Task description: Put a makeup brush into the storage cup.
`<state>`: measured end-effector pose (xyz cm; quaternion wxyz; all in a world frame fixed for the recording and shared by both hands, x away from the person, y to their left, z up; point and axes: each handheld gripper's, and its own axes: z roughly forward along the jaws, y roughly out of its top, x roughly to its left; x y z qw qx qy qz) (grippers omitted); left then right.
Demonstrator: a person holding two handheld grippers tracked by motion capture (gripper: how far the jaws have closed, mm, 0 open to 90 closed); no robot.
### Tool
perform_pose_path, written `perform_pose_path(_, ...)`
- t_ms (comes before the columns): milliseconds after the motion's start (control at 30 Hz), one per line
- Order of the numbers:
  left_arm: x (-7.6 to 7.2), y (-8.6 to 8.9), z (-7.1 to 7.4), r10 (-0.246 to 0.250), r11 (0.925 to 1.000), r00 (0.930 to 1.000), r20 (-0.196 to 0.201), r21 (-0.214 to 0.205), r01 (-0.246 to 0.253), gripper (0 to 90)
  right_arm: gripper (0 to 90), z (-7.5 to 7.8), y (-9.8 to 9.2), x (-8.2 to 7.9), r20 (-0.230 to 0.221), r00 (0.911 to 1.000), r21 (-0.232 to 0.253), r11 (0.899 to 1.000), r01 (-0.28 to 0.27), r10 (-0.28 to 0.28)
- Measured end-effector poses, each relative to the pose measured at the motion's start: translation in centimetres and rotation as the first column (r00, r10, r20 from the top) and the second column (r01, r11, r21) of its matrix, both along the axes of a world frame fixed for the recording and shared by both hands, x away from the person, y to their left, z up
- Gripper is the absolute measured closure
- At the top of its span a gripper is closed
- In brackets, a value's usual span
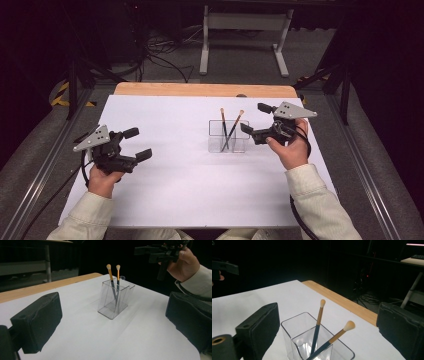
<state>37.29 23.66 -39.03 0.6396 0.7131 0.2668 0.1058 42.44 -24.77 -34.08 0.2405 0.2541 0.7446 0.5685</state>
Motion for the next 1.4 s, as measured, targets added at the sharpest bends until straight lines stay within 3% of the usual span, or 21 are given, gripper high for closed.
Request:
perform_pose_path(333, -0.5, 0.6, -0.2, 0.016, 0.9999, 0.9999, -0.002, -0.003, -0.016, 1.5, 1.1, 0.1, -2.9, -1.5, -0.007, 0.9993, 0.023, 0.999, 0.037, -0.037)
perform_pose_path(800, -0.9, 0.9, -0.4, 0.016, 0.9998, 0.9999, 0.004, -0.008, -0.016, 1.5, 1.1, -0.2, -6.4, -3.7, -0.013, 0.9966, 0.016, 0.997, 0.082, -0.081)
perform_pose_path(1400, -1.5, 1.7, -0.7, 0.017, 0.9994, 0.9995, 0.026, -0.032, -0.016, 1.3, 1.1, -2.6, -9.2, -5.4, -0.048, 0.9915, 0.077, 0.989, 0.124, -0.12)
